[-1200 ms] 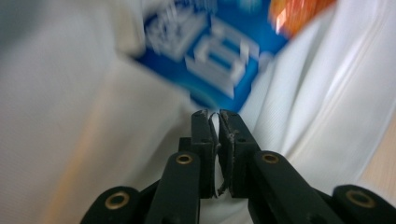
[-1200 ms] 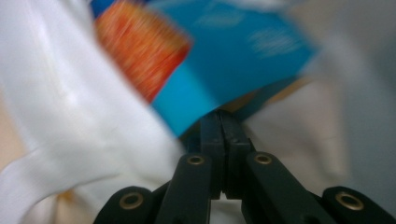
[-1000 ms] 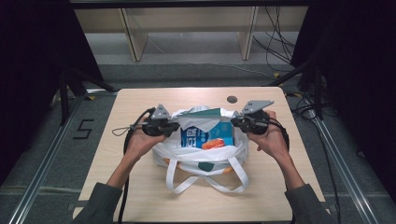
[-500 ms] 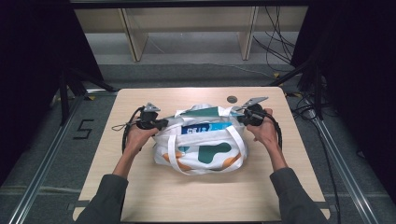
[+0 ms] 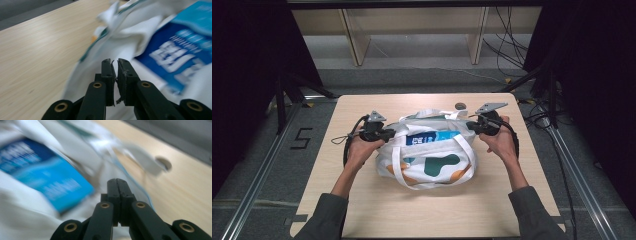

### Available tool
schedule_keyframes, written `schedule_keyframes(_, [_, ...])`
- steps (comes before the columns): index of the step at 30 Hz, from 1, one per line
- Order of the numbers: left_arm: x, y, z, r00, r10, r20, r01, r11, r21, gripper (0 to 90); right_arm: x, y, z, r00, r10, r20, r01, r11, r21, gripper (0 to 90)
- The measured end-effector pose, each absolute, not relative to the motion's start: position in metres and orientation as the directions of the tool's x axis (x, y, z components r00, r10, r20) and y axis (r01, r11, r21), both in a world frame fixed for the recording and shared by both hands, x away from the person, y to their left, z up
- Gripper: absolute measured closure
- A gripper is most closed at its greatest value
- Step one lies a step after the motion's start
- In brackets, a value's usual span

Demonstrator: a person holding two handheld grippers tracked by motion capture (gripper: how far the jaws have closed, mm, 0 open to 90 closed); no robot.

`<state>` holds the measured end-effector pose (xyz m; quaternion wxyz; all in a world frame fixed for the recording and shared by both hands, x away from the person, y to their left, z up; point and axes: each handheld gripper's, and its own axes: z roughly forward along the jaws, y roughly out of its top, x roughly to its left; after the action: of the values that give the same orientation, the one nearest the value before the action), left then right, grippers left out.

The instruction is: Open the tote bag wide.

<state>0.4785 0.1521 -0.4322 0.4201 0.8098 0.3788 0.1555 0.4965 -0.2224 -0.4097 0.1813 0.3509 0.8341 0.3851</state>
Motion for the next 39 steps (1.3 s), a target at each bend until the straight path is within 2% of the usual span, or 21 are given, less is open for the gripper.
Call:
schedule_keyframes(3, [0.474, 0.141, -0.430, 0.698, 0.715, -0.042, 0.464, -0.406, 0.788, 81.8, 0.485, -0.204, -0.393, -0.749, 0.661, -0.049, 0.366, 0.474, 0.801, 90.0])
schedule_keyframes(5, [0.471, 0.128, -0.431, 0.734, 0.678, -0.048, 0.456, -0.439, 0.774, 81.9, 0.482, -0.195, -0.391, -0.772, 0.635, -0.032, 0.361, 0.479, 0.800, 90.0])
schedule_keyframes(6, [0.466, 0.118, -0.433, 0.770, 0.637, -0.033, 0.441, -0.494, 0.750, 83.3, 0.479, -0.175, -0.396, -0.807, 0.589, -0.038, 0.362, 0.546, 0.756, 90.0])
schedule_keyframes(11, [0.449, 0.118, -0.435, 0.812, 0.582, -0.047, 0.427, -0.537, 0.727, 82.7, 0.468, -0.157, -0.414, -0.858, 0.512, -0.028, 0.361, 0.642, 0.676, 90.0])
schedule_keyframes(15, [0.469, 0.118, -0.426, 0.764, 0.646, 0.010, 0.431, -0.521, 0.737, 81.7, 0.454, -0.152, -0.415, -0.878, 0.476, -0.046, 0.342, 0.693, 0.635, 90.0])
schedule_keyframes(18, [0.485, 0.115, -0.427, 0.738, 0.675, 0.014, 0.448, -0.505, 0.738, 83.2, 0.447, -0.152, -0.414, -0.888, 0.458, -0.043, 0.335, 0.707, 0.623, 90.0])
schedule_keyframes(24, [0.521, 0.112, -0.442, 0.694, 0.720, 0.010, 0.529, -0.519, 0.671, 89.1, 0.421, -0.155, -0.429, -0.936, 0.353, -0.014, 0.294, 0.799, 0.524, 90.0])
schedule_keyframes(31, [0.520, 0.109, -0.444, 0.685, 0.727, 0.051, 0.525, -0.540, 0.658, 89.1, 0.410, -0.157, -0.436, -0.923, 0.384, 0.022, 0.336, 0.777, 0.533, 90.0])
schedule_keyframes(32, [0.512, 0.110, -0.437, 0.705, 0.709, 0.023, 0.518, -0.537, 0.666, 85.6, 0.413, -0.158, -0.435, -0.932, 0.361, 0.000, 0.299, 0.772, 0.560, 90.0])
schedule_keyframes(34, [0.506, 0.109, -0.434, 0.714, 0.700, 0.026, 0.504, -0.539, 0.675, 83.7, 0.411, -0.160, -0.432, -0.921, 0.389, 0.002, 0.319, 0.752, 0.576, 90.0])
schedule_keyframes(35, [0.492, 0.108, -0.428, 0.757, 0.653, 0.017, 0.480, -0.573, 0.664, 83.1, 0.412, -0.164, -0.424, -0.917, 0.399, -0.007, 0.305, 0.710, 0.635, 90.0])
schedule_keyframes(36, [0.485, 0.107, -0.428, 0.763, 0.647, 0.009, 0.469, -0.563, 0.681, 82.6, 0.412, -0.166, -0.421, -0.906, 0.423, -0.023, 0.301, 0.681, 0.668, 90.0])
schedule_keyframes(38, [0.480, 0.106, -0.427, 0.779, 0.627, 0.004, 0.454, -0.569, 0.686, 82.5, 0.413, -0.169, -0.412, -0.881, 0.471, -0.049, 0.311, 0.654, 0.690, 90.0])
schedule_keyframes(39, [0.467, 0.103, -0.428, 0.812, 0.584, -0.005, 0.438, -0.602, 0.668, 82.5, 0.416, -0.171, -0.408, -0.874, 0.482, -0.064, 0.300, 0.638, 0.709, 90.0])
